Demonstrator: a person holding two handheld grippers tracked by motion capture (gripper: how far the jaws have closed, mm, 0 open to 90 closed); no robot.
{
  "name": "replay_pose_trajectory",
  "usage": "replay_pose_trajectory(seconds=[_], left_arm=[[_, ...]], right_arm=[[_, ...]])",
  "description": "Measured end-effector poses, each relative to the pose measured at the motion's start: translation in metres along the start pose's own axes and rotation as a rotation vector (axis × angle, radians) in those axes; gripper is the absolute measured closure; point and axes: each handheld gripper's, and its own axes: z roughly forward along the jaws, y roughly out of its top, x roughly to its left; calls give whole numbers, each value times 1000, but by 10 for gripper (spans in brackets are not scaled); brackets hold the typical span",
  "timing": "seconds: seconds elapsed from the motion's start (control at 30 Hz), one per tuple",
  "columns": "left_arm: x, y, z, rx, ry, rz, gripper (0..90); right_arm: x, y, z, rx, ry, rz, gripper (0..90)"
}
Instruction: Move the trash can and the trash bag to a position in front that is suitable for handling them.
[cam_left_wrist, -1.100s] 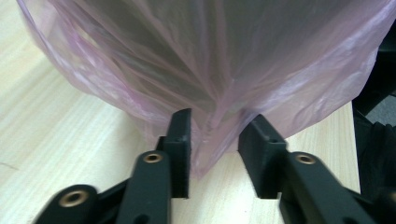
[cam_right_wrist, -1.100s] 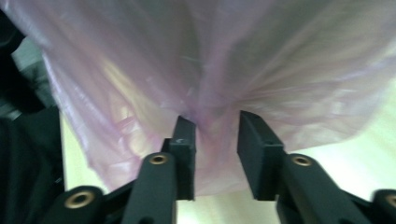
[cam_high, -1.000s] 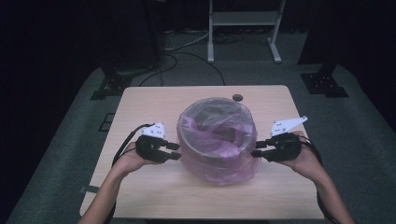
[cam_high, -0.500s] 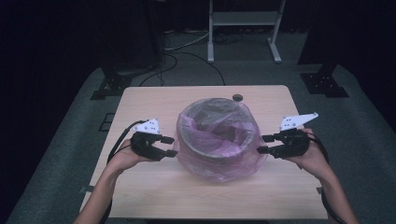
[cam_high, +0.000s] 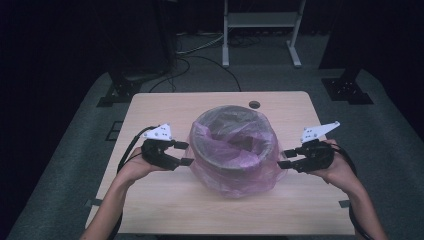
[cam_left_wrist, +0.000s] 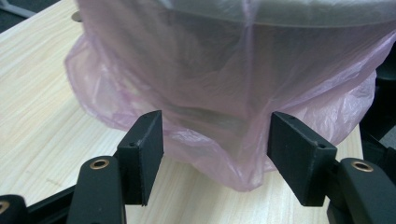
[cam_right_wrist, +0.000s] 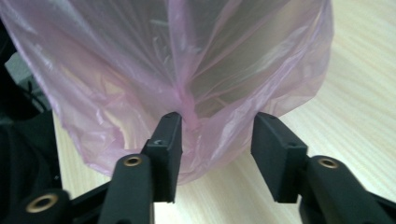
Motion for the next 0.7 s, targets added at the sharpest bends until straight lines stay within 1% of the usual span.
replay_pose_trajectory(seconds=[0.03, 0.07, 0.2, 0.23, 0.3, 0.33, 0.4, 0.43, 0.53, 0.6, 0.7], left_arm=[[-1, 0, 1, 4, -3, 0, 349], [-1, 0, 2, 8, -4, 1, 346], [-4, -1, 4, 19, -14, 9, 345], [-5, -1, 5, 21, -16, 6, 344], [-5, -1, 5, 23, -16, 11, 343], [-5, -1, 5, 17, -15, 7, 342], [-5, -1, 2, 5, -12, -2, 317], [-5, -1, 1, 4, -10, -6, 305], [-4, -1, -1, 4, -2, -4, 298], [-4, 2, 0, -5, -5, 0, 306], [-4, 6, 3, -6, -4, 11, 309]], right_arm=[[-1, 0, -2, -24, -9, 9, 509], [-1, 1, -5, -33, -11, 12, 504], [3, 6, -15, -50, -31, 3, 493], [5, 8, -18, -55, -36, -1, 482], [7, 12, -25, -69, -34, -11, 457], [8, 14, -28, -76, -32, -11, 444], [8, 15, -33, -87, -5, -6, 432], [8, 15, -35, -88, -13, -6, 432], [7, 15, -35, -109, -42, -4, 451], [5, 17, -32, -124, -39, -5, 455], [3, 25, -20, -104, -30, -27, 438]])
